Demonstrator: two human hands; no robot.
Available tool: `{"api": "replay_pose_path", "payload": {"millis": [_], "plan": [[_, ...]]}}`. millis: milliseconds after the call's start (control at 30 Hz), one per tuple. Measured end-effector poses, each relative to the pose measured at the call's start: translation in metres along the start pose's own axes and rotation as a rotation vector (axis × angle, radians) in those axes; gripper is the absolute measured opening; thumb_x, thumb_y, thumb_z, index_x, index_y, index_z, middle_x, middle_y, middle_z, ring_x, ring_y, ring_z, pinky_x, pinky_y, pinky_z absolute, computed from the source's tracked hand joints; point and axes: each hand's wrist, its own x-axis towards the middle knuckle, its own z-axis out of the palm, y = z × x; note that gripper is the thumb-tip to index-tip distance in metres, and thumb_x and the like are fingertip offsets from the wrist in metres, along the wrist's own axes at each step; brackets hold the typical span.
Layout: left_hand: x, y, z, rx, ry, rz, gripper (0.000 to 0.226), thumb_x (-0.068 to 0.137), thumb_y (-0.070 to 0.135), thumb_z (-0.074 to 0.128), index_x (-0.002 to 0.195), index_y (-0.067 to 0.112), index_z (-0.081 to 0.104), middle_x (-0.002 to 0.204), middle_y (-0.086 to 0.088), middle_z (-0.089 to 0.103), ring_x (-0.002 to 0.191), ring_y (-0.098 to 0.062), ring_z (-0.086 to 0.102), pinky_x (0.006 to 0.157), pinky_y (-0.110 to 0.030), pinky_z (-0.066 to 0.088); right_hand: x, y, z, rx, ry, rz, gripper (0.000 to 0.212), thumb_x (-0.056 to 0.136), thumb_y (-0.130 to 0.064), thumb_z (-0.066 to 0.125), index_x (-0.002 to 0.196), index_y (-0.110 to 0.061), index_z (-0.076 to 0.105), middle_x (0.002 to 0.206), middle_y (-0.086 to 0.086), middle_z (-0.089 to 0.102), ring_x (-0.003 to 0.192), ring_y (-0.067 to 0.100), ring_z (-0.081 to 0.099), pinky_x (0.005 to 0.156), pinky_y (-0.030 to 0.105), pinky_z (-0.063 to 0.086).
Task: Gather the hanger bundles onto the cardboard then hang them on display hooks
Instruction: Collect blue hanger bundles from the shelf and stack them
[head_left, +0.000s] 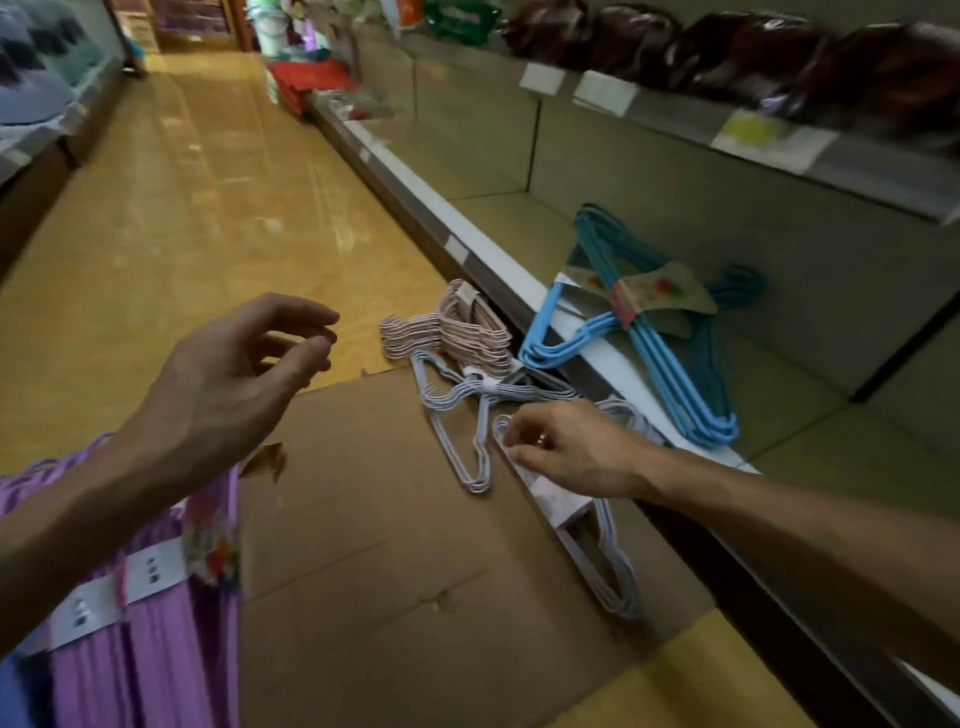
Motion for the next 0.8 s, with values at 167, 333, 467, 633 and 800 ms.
{"api": "replay_pose_path", "payload": {"millis": [167, 333, 467, 633, 800], "plan": [[0.013, 0.018, 0.046, -0.163, -0.043, -0.022, 0.017, 0.096, 0.019, 0.059, 0.109, 0.028, 0.066, 0.1, 0.002, 0.071, 0.086, -0.013, 0.072, 0.077, -0.037, 0.061, -0.024, 0.061, -0.036, 0.024, 0.192, 0.208, 0.017, 0.095, -0.026, 0.061, 0.107, -0.019, 0.071, 0.105, -0.003, 0.072, 0.093, 0.012, 0.066, 0.086, 0.032, 0.054], [0.032, 0.035, 0.083, -0.266, -0.074, 0.011, 0.017, 0.097, 0.017, 0.059, 0.106, 0.029, 0.066, 0.092, -0.001, 0.071, 0.081, -0.017, 0.072, 0.072, -0.036, 0.061, -0.035, 0.118, -0.067, 0.05, 0.44, 0.448, 0.013, 0.093, -0.022, 0.06, 0.099, -0.021, 0.072, 0.102, -0.002, 0.072, 0.096, 0.016, 0.064, 0.087, 0.028, 0.049], [0.036, 0.04, 0.11, -0.308, -0.104, 0.0, 0.019, 0.097, 0.015, 0.056, 0.11, 0.025, 0.066, 0.092, -0.001, 0.07, 0.08, -0.014, 0.071, 0.068, -0.032, 0.061, -0.034, 0.159, -0.076, 0.162, 0.518, 0.608, 0.012, 0.096, -0.026, 0.058, 0.104, -0.017, 0.061, 0.103, 0.005, 0.066, 0.093, 0.023, 0.06, 0.077, 0.03, 0.042], [0.036, 0.035, 0.154, -0.337, -0.182, -0.024, 0.02, 0.096, 0.011, 0.058, 0.105, 0.026, 0.067, 0.087, -0.001, 0.07, 0.075, -0.018, 0.071, 0.063, -0.033, 0.061, -0.026, 0.193, -0.066, 0.383, 0.601, 0.803, 0.044, 0.092, -0.036, 0.069, 0.126, -0.012, 0.053, 0.115, 0.008, 0.06, 0.095, 0.022, 0.054, 0.08, 0.031, 0.041], [0.047, 0.036, 0.184, -0.381, -0.23, -0.035, 0.019, 0.097, 0.012, 0.057, 0.106, 0.026, 0.067, 0.088, 0.007, 0.07, 0.076, -0.013, 0.071, 0.066, -0.03, 0.061, -0.006, 0.213, -0.06, 0.422, 0.595, 0.836, 0.054, 0.092, -0.042, 0.067, 0.133, -0.012, 0.049, 0.115, 0.004, 0.054, 0.096, 0.02, 0.051, 0.079, 0.03, 0.04]]}}
